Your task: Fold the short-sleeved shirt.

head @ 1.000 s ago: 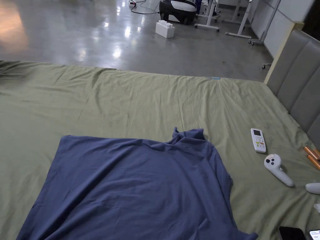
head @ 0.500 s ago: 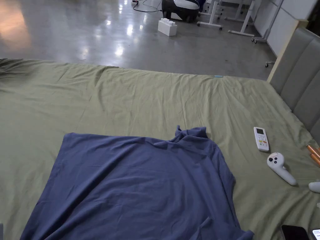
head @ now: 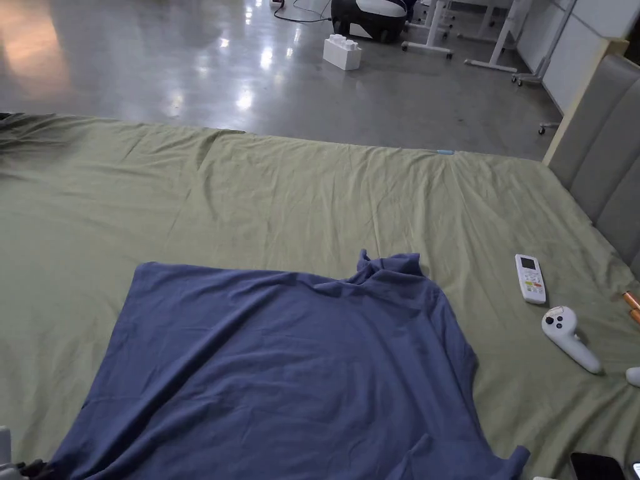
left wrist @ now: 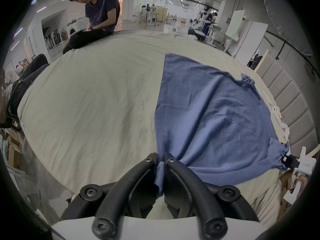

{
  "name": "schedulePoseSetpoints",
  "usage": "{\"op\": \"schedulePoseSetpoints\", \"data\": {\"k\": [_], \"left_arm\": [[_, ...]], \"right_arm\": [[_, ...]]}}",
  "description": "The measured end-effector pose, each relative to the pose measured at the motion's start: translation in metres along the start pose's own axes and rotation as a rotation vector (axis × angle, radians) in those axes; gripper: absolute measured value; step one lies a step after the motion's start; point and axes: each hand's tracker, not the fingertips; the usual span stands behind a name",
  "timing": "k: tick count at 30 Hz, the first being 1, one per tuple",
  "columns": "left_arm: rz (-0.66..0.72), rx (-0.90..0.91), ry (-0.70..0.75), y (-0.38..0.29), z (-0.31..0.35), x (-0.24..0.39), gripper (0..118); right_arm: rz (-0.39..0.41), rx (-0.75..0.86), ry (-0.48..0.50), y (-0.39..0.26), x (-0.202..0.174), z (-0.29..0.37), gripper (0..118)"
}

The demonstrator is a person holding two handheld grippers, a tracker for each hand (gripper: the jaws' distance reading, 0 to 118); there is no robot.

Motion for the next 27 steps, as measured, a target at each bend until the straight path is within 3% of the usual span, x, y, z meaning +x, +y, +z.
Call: {"op": "schedulePoseSetpoints", "data": {"k": [13, 23, 27], "left_arm": [[-0.004, 0.114, -0.049, 0.073, -0.013, 0.009, 7], [0.022, 0.126, -0.013, 0.123, -0.076, 0.012, 7], [0.039, 0.099, 0.009, 0.13, -0.102, 0.014, 7]], "right_arm": [[0.027, 0.103, 0.003, 0.091, -0.014, 0.0, 5], [0.011, 0.149, -0.003, 0.157, -0.024, -0.078, 5], [0.039, 0.133, -0.007, 0.169, -0.031, -0.114, 5]]}}
